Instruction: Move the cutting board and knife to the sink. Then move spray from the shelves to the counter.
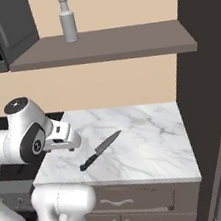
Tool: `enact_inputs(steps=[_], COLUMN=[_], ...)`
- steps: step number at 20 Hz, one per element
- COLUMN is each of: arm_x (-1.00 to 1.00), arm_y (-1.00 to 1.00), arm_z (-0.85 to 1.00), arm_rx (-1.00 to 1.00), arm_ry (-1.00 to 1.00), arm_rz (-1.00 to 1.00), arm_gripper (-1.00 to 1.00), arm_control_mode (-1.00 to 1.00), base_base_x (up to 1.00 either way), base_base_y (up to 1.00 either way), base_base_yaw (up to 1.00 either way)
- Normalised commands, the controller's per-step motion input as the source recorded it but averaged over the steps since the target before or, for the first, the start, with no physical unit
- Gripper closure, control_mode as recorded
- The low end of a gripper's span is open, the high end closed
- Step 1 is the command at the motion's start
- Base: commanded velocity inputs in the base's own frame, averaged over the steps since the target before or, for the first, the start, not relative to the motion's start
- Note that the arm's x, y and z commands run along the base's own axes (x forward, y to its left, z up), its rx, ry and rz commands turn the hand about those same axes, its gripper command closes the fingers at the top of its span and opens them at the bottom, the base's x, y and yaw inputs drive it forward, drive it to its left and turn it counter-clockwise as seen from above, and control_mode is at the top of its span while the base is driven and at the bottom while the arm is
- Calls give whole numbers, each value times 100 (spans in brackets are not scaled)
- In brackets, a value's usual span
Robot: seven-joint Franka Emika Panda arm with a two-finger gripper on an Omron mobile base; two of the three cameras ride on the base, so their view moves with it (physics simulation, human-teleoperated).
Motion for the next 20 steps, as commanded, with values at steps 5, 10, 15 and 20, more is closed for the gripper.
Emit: enact_inputs(steps=[5,10,15,20], arm_x=[0,0,90,90], arm_y=[0,-20,6,19], arm_z=[0,-70,-100,-59], arm_rx=[0,1,3,7], arm_ry=[0,10,17,12], arm_rz=[0,0,0,-5], arm_gripper=[-100,-100,-100,-100], arm_control_mode=[100,-100,-100,-100], base_base_x=[16,-4,0,0], base_base_y=[-33,-12,0,0], base_base_yaw=[0,0,0,0])
